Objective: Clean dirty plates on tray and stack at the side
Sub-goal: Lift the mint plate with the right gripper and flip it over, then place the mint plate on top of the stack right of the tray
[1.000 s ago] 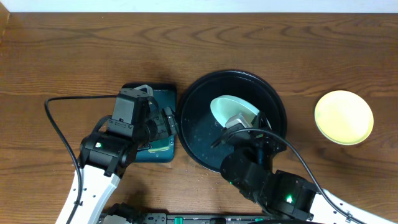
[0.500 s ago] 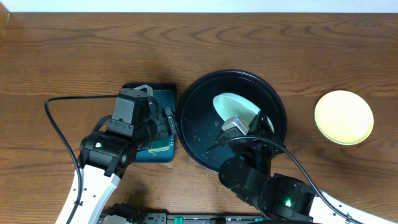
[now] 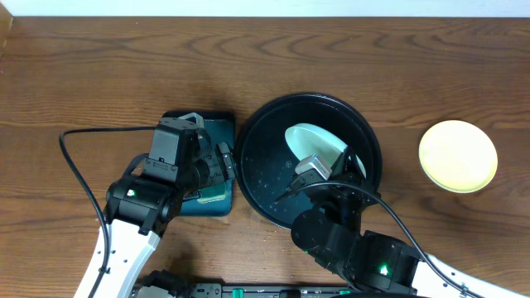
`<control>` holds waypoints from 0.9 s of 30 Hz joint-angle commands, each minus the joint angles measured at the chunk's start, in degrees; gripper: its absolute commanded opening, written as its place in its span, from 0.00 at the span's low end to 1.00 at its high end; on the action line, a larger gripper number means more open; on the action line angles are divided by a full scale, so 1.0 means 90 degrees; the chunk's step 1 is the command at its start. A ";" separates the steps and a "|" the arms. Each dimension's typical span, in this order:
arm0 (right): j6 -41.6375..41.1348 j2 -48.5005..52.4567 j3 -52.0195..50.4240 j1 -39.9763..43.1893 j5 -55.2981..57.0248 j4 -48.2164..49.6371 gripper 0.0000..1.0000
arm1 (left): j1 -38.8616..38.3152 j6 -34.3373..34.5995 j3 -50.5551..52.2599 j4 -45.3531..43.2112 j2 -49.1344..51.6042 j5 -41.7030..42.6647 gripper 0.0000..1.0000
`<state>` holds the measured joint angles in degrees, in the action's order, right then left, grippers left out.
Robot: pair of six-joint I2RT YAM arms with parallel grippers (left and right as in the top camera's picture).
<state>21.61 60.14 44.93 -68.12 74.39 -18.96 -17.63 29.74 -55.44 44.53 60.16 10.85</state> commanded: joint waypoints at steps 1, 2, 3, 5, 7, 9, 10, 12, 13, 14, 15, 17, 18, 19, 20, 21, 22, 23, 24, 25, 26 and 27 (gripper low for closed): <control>0.0036 -0.0068 0.0010 -0.0063 0.0214 0.0041 0.01 | 0.0022 -0.0090 -0.0187 -0.0005 0.0007 0.0056 0.84; 0.0029 -0.0068 0.0010 -0.0063 0.0206 0.0051 0.01 | 0.0022 -0.0090 -0.0187 -0.0005 0.0007 0.0056 0.84; -0.0051 -0.0068 0.0007 -0.0063 0.0199 0.0102 0.01 | 0.0022 -0.0090 -0.0187 -0.0005 0.0007 0.0056 0.84; -0.0107 -0.0063 0.0007 -0.0063 0.0051 0.0131 0.01 | 0.0022 -0.0090 -0.0187 -0.0005 0.0007 0.0056 0.84; 0.0321 -0.0063 0.0007 0.0005 0.0573 0.0102 0.01 | 0.0022 -0.0090 -0.0187 -0.0005 0.0007 0.0056 0.85; 0.0279 -0.0063 0.0007 0.0189 0.1343 0.0486 0.01 | 0.0022 -0.0090 -0.0187 -0.0005 0.0007 0.0056 0.84; 0.0221 -0.0061 0.0007 0.0255 0.1426 0.0811 0.01 | 0.0022 -0.0090 -0.0187 -0.0005 0.0007 0.0056 0.84; 0.0442 -0.0053 0.0007 0.0231 0.0976 0.1275 0.01 | 0.0022 -0.0090 -0.0187 -0.0005 0.0007 0.0056 0.84; 0.0879 -0.0056 0.0007 0.0194 0.0816 0.1297 0.01 | 0.0022 -0.0090 -0.0187 -0.0005 0.0007 0.0056 0.84; 0.1382 -0.0056 0.0007 0.0197 0.0923 0.1309 0.01 | 0.0022 -0.0090 -0.0187 -0.0005 0.0007 0.0056 0.84; 0.1535 -0.0056 0.0007 0.0245 0.1197 0.1384 0.01 | 0.0022 -0.0090 -0.0187 -0.0005 0.0007 0.0056 0.84; 0.0855 -0.0056 0.0007 0.0381 0.1545 0.1933 0.01 | 0.0022 -0.0090 -0.0187 -0.0005 0.0007 0.0056 0.85; 0.0561 -0.0056 0.0007 0.0355 0.1331 0.2072 0.01 | 0.0022 -0.0090 -0.0187 -0.0005 0.0007 0.0056 0.85; 0.0794 -0.0056 0.0007 0.0301 0.1020 0.2018 0.01 | 0.0022 -0.0090 -0.0187 -0.0005 0.0007 0.0056 0.84; 0.1209 -0.0056 0.0007 0.0265 0.0874 0.2004 0.01 | 0.0022 -0.0090 -0.0187 -0.0005 0.0007 0.0056 0.84; 0.1520 -0.0046 0.0007 0.0287 0.0971 0.2025 0.01 | 0.0022 -0.0090 -0.0187 -0.0005 0.0007 0.0056 0.84; 0.1350 -0.0044 0.0007 0.0342 0.1100 0.2149 0.01 | 0.0022 -0.0090 -0.0187 -0.0005 0.0007 0.0056 0.84; 0.0906 -0.0044 0.0007 0.0359 0.1049 0.2263 0.01 | 0.0022 -0.0090 -0.0187 -0.0005 0.0007 0.0056 0.84; 0.0877 -0.0044 0.0007 0.0265 0.0653 0.2118 0.01 | 0.0022 -0.0090 -0.0187 -0.0005 0.0007 0.0056 0.85; 0.1161 -0.0041 0.0007 0.0221 0.0566 0.1989 0.01 | 0.0022 -0.0090 -0.0187 -0.0005 0.0007 0.0056 0.85; 0.1258 -0.0024 0.0007 0.0238 0.0692 0.1938 0.01 | 0.0022 -0.0090 -0.0187 -0.0005 0.0007 0.0056 0.84; 0.1137 -0.0024 0.0007 0.0270 0.0891 0.1940 0.01 | 0.0022 -0.0090 -0.0187 -0.0005 0.0007 0.0056 0.84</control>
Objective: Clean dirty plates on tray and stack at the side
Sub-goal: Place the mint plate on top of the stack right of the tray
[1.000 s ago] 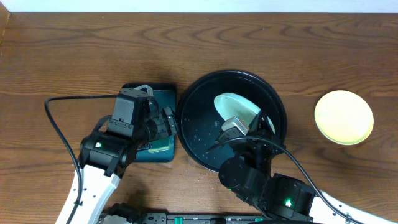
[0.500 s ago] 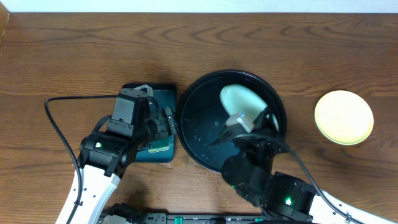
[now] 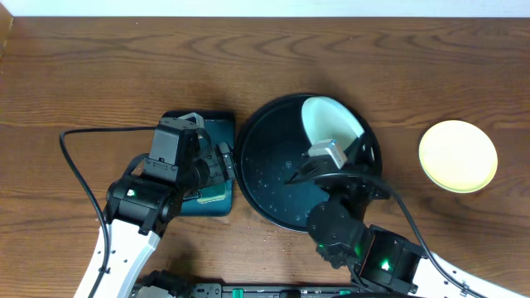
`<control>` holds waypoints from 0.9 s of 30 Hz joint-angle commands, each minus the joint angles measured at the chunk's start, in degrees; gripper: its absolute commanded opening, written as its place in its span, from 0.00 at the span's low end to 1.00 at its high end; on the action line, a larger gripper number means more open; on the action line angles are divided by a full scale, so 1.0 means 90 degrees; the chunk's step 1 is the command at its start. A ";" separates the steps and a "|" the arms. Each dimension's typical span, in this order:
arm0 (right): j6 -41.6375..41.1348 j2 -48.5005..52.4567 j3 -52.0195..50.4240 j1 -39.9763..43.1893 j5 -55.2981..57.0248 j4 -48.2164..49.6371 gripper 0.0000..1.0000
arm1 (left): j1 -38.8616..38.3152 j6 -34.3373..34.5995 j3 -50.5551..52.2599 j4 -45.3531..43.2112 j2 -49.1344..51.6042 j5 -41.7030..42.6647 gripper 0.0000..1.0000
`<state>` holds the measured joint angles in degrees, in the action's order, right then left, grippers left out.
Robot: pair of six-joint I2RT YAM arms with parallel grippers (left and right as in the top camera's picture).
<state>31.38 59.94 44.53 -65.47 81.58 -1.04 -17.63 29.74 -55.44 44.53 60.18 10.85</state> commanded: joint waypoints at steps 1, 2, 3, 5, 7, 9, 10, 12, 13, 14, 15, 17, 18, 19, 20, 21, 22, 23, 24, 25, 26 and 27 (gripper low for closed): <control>-0.0262 -0.0005 0.0051 0.0007 0.0209 -0.0058 0.01 | 0.0022 -0.0090 -0.0187 -0.0005 0.0005 0.0056 0.84; -0.0653 -0.0005 0.0051 0.0024 0.0177 -0.0109 0.01 | 0.0022 -0.0090 -0.0187 -0.0005 0.0005 0.0056 0.84; -0.0818 -0.0002 0.0051 0.0019 -0.0019 -0.0248 0.01 | 0.0022 -0.0090 -0.0187 -0.0005 0.0005 0.0056 0.84; -0.1258 0.0022 0.0051 0.0032 -0.0585 -0.0712 0.01 | 0.0022 -0.0090 -0.0187 -0.0005 0.0005 0.0056 0.84; -0.2181 0.0041 0.0049 0.0151 -0.1212 -0.1406 0.01 | 0.0022 -0.0090 -0.0187 -0.0005 0.0005 0.0056 0.85; -0.2992 0.0063 0.0049 0.0401 -0.1974 -0.2123 0.01 | 0.0022 -0.0090 -0.0187 -0.0005 0.0005 0.0056 0.84; -0.3446 0.0080 0.0049 0.0602 -0.2416 -0.2492 0.01 | 0.0022 -0.0090 -0.0187 -0.0005 0.0005 0.0056 0.84; -0.4053 0.0078 0.0051 0.0964 -0.3079 -0.2905 0.01 | 0.0022 -0.0090 -0.0187 -0.0005 0.0005 0.0056 0.84; -0.4286 0.0058 0.0051 0.1180 -0.3487 -0.3028 0.01 | 0.0022 -0.0090 -0.0187 -0.0005 0.0005 0.0056 0.85; -0.4398 0.0034 0.0051 0.1324 -0.3767 -0.3075 0.01 | 0.0022 -0.0090 -0.0187 -0.0005 0.0005 0.0056 0.84; -0.4571 -0.0010 0.0053 0.1586 -0.4231 -0.3123 0.01 | 0.0022 -0.0090 -0.0187 -0.0005 0.0005 0.0056 0.84; -0.4860 -0.0148 0.0090 0.2132 -0.5061 -0.3215 0.01 | 0.0022 -0.0090 -0.0187 -0.0005 0.0005 0.0056 0.84; -0.4937 -0.0209 0.0109 0.2399 -0.5416 -0.3240 0.01 | 0.0022 -0.0090 -0.0187 -0.0005 0.0005 0.0056 0.84; -0.4988 -0.0313 0.0155 0.2839 -0.6033 -0.3279 0.01 | 0.0022 -0.0090 -0.0187 -0.0005 0.0005 0.0056 0.84; -0.4986 -0.0384 0.0187 0.3286 -0.6613 -0.3286 0.01 | 0.0022 -0.0090 -0.0187 -0.0005 0.0005 0.0056 0.85; -0.4986 -0.0435 0.0223 0.3718 -0.7111 -0.3286 0.01 | 0.0022 -0.0090 -0.0187 -0.0005 0.0005 0.0056 0.85; -0.4986 -0.0461 0.0255 0.4216 -0.7611 -0.3286 0.01 | 0.0022 -0.0090 -0.0187 -0.0005 0.0005 0.0056 0.85; -0.4986 -0.0466 0.0289 0.4894 -0.8216 -0.3288 0.01 | 0.0022 -0.0090 -0.0187 -0.0005 0.0005 0.0056 0.84; -0.4986 -0.0464 0.0296 0.5416 -0.8643 -0.3288 0.01 | 0.0022 -0.0090 -0.0187 -0.0005 0.0005 0.0056 0.85; -0.4993 -0.0452 0.0296 0.5991 -0.9092 -0.3288 0.01 | 0.0022 -0.0090 -0.0187 -0.0005 0.0005 0.0056 0.85; -0.5027 -0.0430 0.0296 0.6518 -0.9442 -0.3300 0.01 | 0.0022 -0.0090 -0.0187 -0.0005 0.0005 0.0056 0.85; -0.5095 -0.0384 0.0296 0.7196 -0.9816 -0.3315 0.01 | 0.0022 -0.0090 -0.0187 -0.0005 0.0005 0.0056 0.85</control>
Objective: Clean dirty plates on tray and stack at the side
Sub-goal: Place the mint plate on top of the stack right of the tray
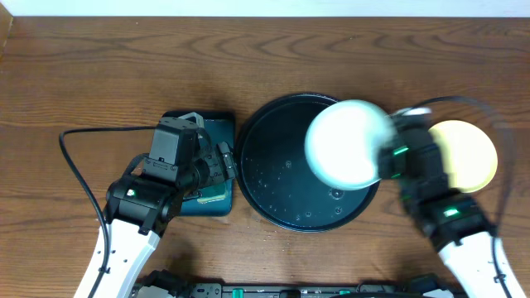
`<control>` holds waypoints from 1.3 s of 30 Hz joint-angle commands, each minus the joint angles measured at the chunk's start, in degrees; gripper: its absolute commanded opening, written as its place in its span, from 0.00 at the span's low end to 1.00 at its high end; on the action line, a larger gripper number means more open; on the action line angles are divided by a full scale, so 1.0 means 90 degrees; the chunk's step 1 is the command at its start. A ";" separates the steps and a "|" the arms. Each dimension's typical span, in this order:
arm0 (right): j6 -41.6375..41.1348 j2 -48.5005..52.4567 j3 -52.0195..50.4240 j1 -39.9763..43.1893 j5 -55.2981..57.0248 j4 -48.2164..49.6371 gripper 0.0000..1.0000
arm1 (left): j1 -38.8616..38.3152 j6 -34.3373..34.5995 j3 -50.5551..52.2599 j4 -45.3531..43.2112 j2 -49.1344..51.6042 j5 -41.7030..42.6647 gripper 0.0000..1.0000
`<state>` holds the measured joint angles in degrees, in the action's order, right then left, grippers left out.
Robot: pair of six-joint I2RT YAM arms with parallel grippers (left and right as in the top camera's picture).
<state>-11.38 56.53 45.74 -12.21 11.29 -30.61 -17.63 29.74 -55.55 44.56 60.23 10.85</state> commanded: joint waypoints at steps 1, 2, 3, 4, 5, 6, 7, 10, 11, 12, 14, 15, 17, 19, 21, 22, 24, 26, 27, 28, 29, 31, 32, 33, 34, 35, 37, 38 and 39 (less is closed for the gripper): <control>-0.0413 0.0058 0.0163 0.1795 -0.2256 -0.0032 0.01 | 0.0022 -0.0090 -0.0175 -0.0007 0.0000 0.0056 0.85; -0.0508 0.0155 0.0163 0.2387 -0.2506 -0.0029 0.01 | 0.0022 -0.0090 -0.0175 -0.0007 0.0000 0.0056 0.85; -0.0644 0.0284 0.0163 0.2946 -0.2659 -0.0010 0.01 | 0.0022 -0.0090 -0.0175 -0.0007 0.0000 0.0056 0.85; -0.0794 0.0432 0.0163 0.3429 -0.2688 0.0015 0.01 | 0.0022 -0.0090 -0.0175 -0.0007 0.0000 0.0056 0.85; -0.0886 0.0593 0.0163 0.3808 -0.2657 0.0061 0.01 | 0.0022 -0.0090 -0.0175 -0.0007 0.0000 0.0056 0.85; -0.0988 0.0903 0.0163 0.4374 -0.2633 0.0175 0.01 | 0.0022 -0.0090 -0.0175 -0.0007 0.0000 0.0056 0.85; -0.1071 0.1090 0.0163 0.4651 -0.2579 0.0248 0.01 | 0.0022 -0.0090 -0.0175 -0.0007 0.0000 0.0056 0.85; -0.1433 0.1749 0.0163 0.5333 -0.2266 0.0527 0.01 | 0.0022 -0.0090 -0.0175 -0.0007 0.0000 0.0056 0.85; -0.1523 0.1936 0.0163 0.5472 -0.2195 0.0619 0.01 | 0.0022 -0.0090 -0.0175 -0.0007 0.0000 0.0056 0.85; -0.1598 0.2174 0.0163 0.5612 -0.2157 0.0741 0.01 | 0.0022 -0.0090 -0.0175 -0.0007 0.0000 0.0056 0.85; -0.1717 0.2582 0.0163 0.5778 -0.2115 0.0964 0.01 | 0.0022 -0.0090 -0.0175 -0.0007 0.0000 0.0056 0.85; -0.1715 0.2752 0.0163 0.5819 -0.2118 0.1056 0.01 | 0.0022 -0.0090 -0.0175 -0.0007 0.0000 0.0056 0.85; -0.1695 0.3031 0.0163 0.5821 -0.2064 0.1158 0.01 | 0.0022 -0.0090 -0.0175 -0.0007 0.0000 0.0056 0.85; -0.1596 0.3179 0.0163 0.5812 -0.2074 0.1253 0.01 | 0.0022 -0.0090 -0.0175 -0.0007 0.0000 0.0056 0.85; -0.1583 0.3181 0.0163 0.5765 -0.2159 0.1321 0.01 | 0.0022 -0.0090 -0.0175 -0.0007 0.0000 0.0056 0.85; -0.1583 0.3145 0.0177 0.5736 -0.2195 0.1321 0.25 | 0.0022 -0.0090 -0.0175 -0.0007 0.0000 0.0056 0.85; -0.1574 0.2992 0.0250 0.5663 -0.2285 0.1229 0.61 | 0.0022 -0.0090 -0.0175 -0.0007 0.0000 0.0056 0.85; -0.1562 0.2484 0.0391 0.5445 -0.2535 0.1008 0.66 | 0.0022 -0.0090 -0.0175 -0.0007 0.0000 0.0056 0.85; -0.1511 0.2203 0.0425 0.5309 -0.2669 0.0981 0.66 | 0.0022 -0.0090 -0.0175 -0.0007 0.0000 0.0056 0.85; -0.1445 0.1926 0.0440 0.5158 -0.2837 0.0979 0.66 | 0.0022 -0.0090 -0.0175 -0.0007 0.0000 0.0056 0.85; -0.1384 0.1644 0.0444 0.4988 -0.3009 0.0971 0.66 | 0.0022 -0.0090 -0.0175 -0.0007 0.0000 0.0056 0.85; -0.1241 0.1049 0.0444 0.4573 -0.3395 0.0918 0.66 | 0.0022 -0.0090 -0.0175 -0.0007 0.0000 0.0056 0.85; -0.1158 0.0750 0.0444 0.4320 -0.3597 0.0855 0.66 | 0.0022 -0.0090 -0.0175 -0.0007 0.0000 0.0056 0.85; -0.1093 0.0498 0.0444 0.4068 -0.3733 0.0765 0.65 | 0.0022 -0.0090 -0.0175 -0.0007 0.0000 0.0056 0.85; -0.1027 0.0287 0.0444 0.3815 -0.3815 0.0646 0.64 | 0.0022 -0.0090 -0.0175 -0.0007 0.0000 0.0056 0.85; -0.0969 0.0073 0.0444 0.3509 -0.3832 0.0454 0.64 | 0.0022 -0.0090 -0.0175 -0.0007 0.0000 0.0056 0.85; -0.0724 -0.0199 0.0442 0.2994 -0.3835 0.0051 0.62 | 0.0022 -0.0090 -0.0175 -0.0007 0.0000 0.0056 0.85; -0.0580 -0.0304 0.0442 0.2693 -0.3832 -0.0206 0.61 | 0.0022 -0.0090 -0.0175 -0.0007 0.0000 0.0056 0.85; -0.0435 -0.0359 0.0442 0.2453 -0.3827 -0.0393 0.60 | 0.0022 -0.0090 -0.0175 -0.0007 0.0000 0.0056 0.85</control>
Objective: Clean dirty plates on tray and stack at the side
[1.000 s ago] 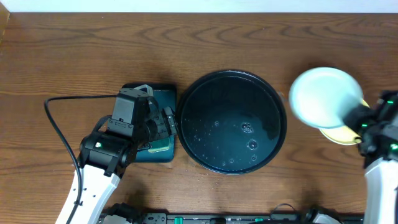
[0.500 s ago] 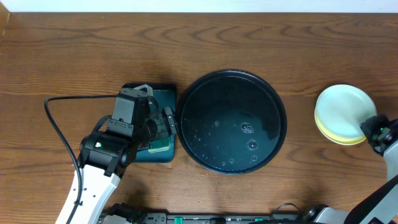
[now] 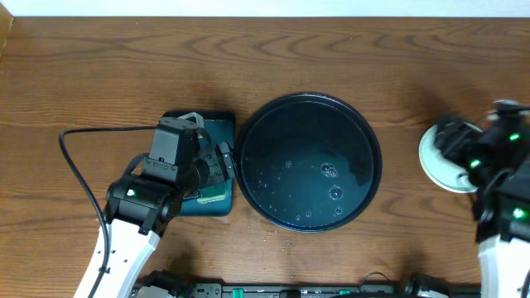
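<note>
The round black tray [image 3: 308,160] sits mid-table with only water drops on it. At the far right a pale plate [image 3: 429,156] shows as a rim under my right arm; whether it lies on another plate is hidden. My right gripper [image 3: 460,151] hovers blurred over that plate, its jaws not readable. My left gripper [image 3: 224,162] rests over the right edge of a dark teal dish [image 3: 207,128], just left of the tray, its fingers apart with nothing between them. A green sponge [image 3: 213,195] lies in the dish under the left wrist.
The left arm's black cable [image 3: 79,161] loops over the table on the left. The right arm's body fills the lower right corner. The brown wooden table [image 3: 265,58] stretches behind the tray to a pale wall edge.
My right arm has moved from the tray's right rim to the far right. The white plate it carried is now down over the spot of the yellow plate. The left arm has not moved.
My right gripper held a white plate tilted in the tray, first near the middle, then toward the tray's back right. Then the plate was lifted flat over the tray's right edge. Now it is at the yellow plate's spot and the tray holds only drops.
</note>
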`<control>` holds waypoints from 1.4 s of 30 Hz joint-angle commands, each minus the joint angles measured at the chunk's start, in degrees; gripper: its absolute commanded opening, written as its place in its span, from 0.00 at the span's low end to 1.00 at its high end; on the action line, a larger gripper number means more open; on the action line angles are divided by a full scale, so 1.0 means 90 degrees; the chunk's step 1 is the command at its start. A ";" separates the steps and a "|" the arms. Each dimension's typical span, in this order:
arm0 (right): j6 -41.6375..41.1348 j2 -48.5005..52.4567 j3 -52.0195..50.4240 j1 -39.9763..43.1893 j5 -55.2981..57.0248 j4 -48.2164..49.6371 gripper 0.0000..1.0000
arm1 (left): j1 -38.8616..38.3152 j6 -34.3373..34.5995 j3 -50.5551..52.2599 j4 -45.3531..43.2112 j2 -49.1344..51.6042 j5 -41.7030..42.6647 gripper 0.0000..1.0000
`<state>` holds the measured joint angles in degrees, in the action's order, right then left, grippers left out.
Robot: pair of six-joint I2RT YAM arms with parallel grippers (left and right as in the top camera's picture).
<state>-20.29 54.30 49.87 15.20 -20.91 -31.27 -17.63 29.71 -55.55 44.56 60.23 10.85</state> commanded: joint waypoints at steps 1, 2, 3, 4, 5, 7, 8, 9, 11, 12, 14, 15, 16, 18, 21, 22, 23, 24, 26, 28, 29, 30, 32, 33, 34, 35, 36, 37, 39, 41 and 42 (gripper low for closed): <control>0.0709 -0.0136 -0.0017 -0.0852 -0.0253 -0.0491 0.60 | 0.0022 -0.0087 -0.0175 -0.0007 0.0000 0.0056 0.85; 0.0857 -0.0136 -0.0017 -0.1095 -0.0253 -0.0619 0.60 | 0.0022 -0.0087 -0.0175 -0.0007 0.0000 0.0056 0.85; 0.1044 -0.0121 -0.0017 -0.1348 -0.0250 -0.0716 0.61 | 0.0022 -0.0087 -0.0175 -0.0007 0.0000 0.0056 0.85; 0.1178 -0.0104 -0.0017 -0.1513 -0.0250 -0.0753 0.63 | 0.0022 -0.0087 -0.0175 -0.0007 0.0000 0.0056 0.85; 0.1302 -0.0085 -0.0017 -0.1749 -0.0248 -0.0748 0.68 | 0.0022 -0.0087 -0.0175 -0.0007 0.0000 0.0056 0.85; 0.1309 -0.0087 -0.0017 -0.1921 -0.0245 -0.0692 0.83 | 0.0022 -0.0087 -0.0175 -0.0007 0.0000 0.0056 0.85; 0.1309 -0.0087 -0.0017 -0.1996 -0.0250 -0.0627 0.99 | 0.0022 -0.0087 -0.0175 -0.0007 0.0000 0.0056 0.85; 0.1258 -0.0087 -0.0017 -0.2038 -0.0284 -0.0554 0.99 | 0.0022 -0.0087 -0.0175 -0.0007 0.0000 0.0056 0.85; 0.0971 -0.0085 -0.0017 -0.2081 -0.0420 -0.0449 0.99 | 0.0022 -0.0087 -0.0175 -0.0007 0.0000 0.0056 0.85; 0.0770 -0.0087 -0.0017 -0.2093 -0.0503 -0.0454 0.99 | 0.0022 -0.0087 -0.0175 -0.0007 0.0000 0.0056 0.85; 0.0488 -0.0085 -0.0017 -0.2101 -0.0525 -0.0483 0.99 | 0.0022 -0.0087 -0.0175 -0.0007 0.0000 0.0056 0.85; 0.0498 -0.0080 -0.0017 -0.2101 -0.0512 -0.0488 0.99 | 0.0022 -0.0087 -0.0175 -0.0007 0.0000 0.0056 0.85; 0.0498 -0.0080 -0.0017 -0.2101 -0.0515 -0.0488 0.99 | 0.0022 -0.0087 -0.0175 -0.0007 0.0000 0.0056 0.85; 0.0498 -0.0080 -0.0017 -0.2101 -0.0512 -0.0488 0.99 | 0.0022 -0.0087 -0.0175 -0.0007 0.0000 0.0056 0.85; 0.0498 -0.0080 -0.0017 -0.2101 -0.0512 -0.0486 0.99 | 0.0022 -0.0087 -0.0175 -0.0007 0.0000 0.0056 0.85; 0.0498 -0.0080 -0.0017 -0.2101 -0.0512 -0.0483 0.99 | 0.0022 -0.0087 -0.0175 -0.0007 0.0000 0.0056 0.85; 0.0498 -0.0083 -0.0032 -0.2120 -0.0512 -0.0488 0.99 | 0.0022 -0.0087 -0.0175 -0.0007 0.0000 0.0056 0.85; 0.0498 -0.0143 -0.0053 -0.2123 -0.0515 -0.0486 0.99 | 0.0022 -0.0087 -0.0175 -0.0007 0.0000 0.0056 0.85; 0.0634 -0.0304 -0.0163 -0.2118 -0.0291 -0.0408 0.99 | 0.0022 -0.0087 -0.0175 -0.0007 0.0000 0.0056 0.85; 0.0644 -0.0886 -0.0653 -0.2169 0.0185 0.0253 0.99 | 0.0022 -0.0087 -0.0175 -0.0007 0.0000 0.0056 0.85; 0.0685 -0.1222 -0.1027 -0.2208 0.0393 0.0741 0.99 | 0.0022 -0.0087 -0.0175 -0.0007 0.0000 0.0056 0.85; 0.0743 -0.1481 -0.1331 -0.2229 0.0520 0.1083 0.99 | 0.0022 -0.0087 -0.0175 -0.0007 0.0000 0.0056 0.85; 0.0867 -0.2108 -0.2033 -0.2249 0.0685 0.1732 0.99 | 0.0022 -0.0087 -0.0175 -0.0007 0.0000 0.0056 0.85; 0.0918 -0.2458 -0.2387 -0.2239 0.0770 0.1984 0.99 | 0.0022 -0.0087 -0.0175 -0.0007 0.0000 0.0056 0.85; 0.0933 -0.2807 -0.2713 -0.2239 0.0848 0.2149 0.99 | 0.0022 -0.0087 -0.0175 -0.0007 0.0000 0.0056 0.85; 0.0933 -0.3172 -0.3009 -0.2234 0.0911 0.2254 0.99 | 0.0022 -0.0087 -0.0175 -0.0007 0.0000 0.0056 0.85; 0.0930 -0.3553 -0.3283 -0.2234 0.1018 0.2288 0.99 | 0.0022 -0.0087 -0.0175 -0.0007 0.0000 0.0056 0.85; 0.0930 -0.3886 -0.3495 -0.2229 0.1112 0.2295 0.99 | 0.0022 -0.0087 -0.0175 -0.0007 0.0000 0.0056 0.85; 0.0930 -0.4498 -0.3832 -0.2193 0.1338 0.2312 0.99 | 0.0022 -0.0087 -0.0175 -0.0007 0.0000 0.0056 0.85; 0.0933 -0.5047 -0.4116 -0.2110 0.1547 0.2339 0.99 | 0.0022 -0.0087 -0.0175 -0.0007 0.0000 0.0056 0.85; 0.0933 -0.5255 -0.4238 -0.2059 0.1620 0.2375 0.99 | 0.0022 -0.0087 -0.0175 -0.0007 0.0000 0.0056 0.85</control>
<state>-12.82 12.19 14.09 -4.27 -11.05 -10.79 -17.63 29.74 -55.75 44.56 60.25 10.85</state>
